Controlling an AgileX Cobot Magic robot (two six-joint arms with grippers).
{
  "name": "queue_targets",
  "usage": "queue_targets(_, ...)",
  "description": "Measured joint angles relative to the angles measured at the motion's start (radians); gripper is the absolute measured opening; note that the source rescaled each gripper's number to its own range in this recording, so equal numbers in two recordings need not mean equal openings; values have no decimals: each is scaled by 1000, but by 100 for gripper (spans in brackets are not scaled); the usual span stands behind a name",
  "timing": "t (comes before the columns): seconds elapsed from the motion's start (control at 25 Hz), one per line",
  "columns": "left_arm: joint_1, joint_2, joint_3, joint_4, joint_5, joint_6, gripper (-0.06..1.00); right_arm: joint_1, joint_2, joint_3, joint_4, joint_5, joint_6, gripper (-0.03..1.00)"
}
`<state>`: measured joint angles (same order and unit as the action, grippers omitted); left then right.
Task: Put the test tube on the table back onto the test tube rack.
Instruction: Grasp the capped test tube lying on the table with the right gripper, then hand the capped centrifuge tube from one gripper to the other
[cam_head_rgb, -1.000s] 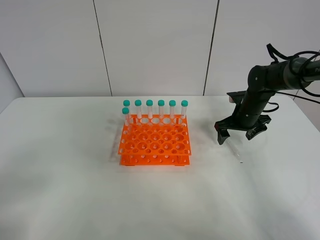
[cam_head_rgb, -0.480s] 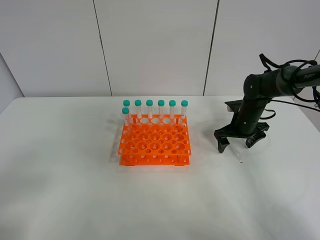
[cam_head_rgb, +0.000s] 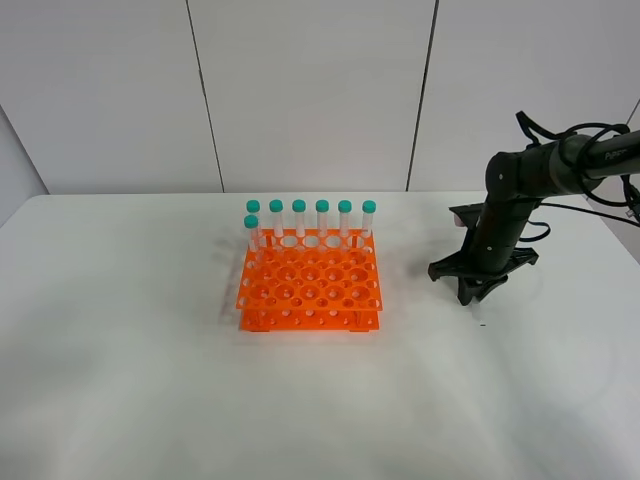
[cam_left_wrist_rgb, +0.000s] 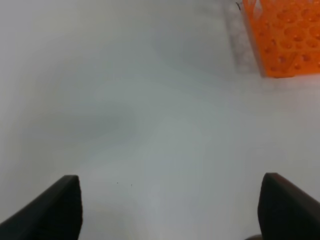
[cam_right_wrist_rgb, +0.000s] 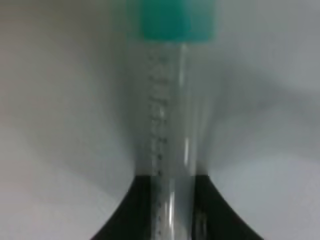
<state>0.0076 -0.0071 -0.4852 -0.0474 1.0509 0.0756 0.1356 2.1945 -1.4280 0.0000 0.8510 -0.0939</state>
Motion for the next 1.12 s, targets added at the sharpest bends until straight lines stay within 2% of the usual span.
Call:
queue_targets(0.28, 0, 0, 0, 0, 0, 0, 100, 0, -47, 0, 0, 23, -28, 3)
queue_targets(0.64, 0, 0, 0, 0, 0, 0, 100, 0, -372, 13, -8, 154, -33, 3)
queue_targets(0.92, 0, 0, 0, 0, 0, 0, 100, 0, -659, 245, 10, 160, -31, 3)
queue_targets(1.12, 0, 0, 0, 0, 0, 0, 100, 0, -814, 463, 70, 48, -76, 3)
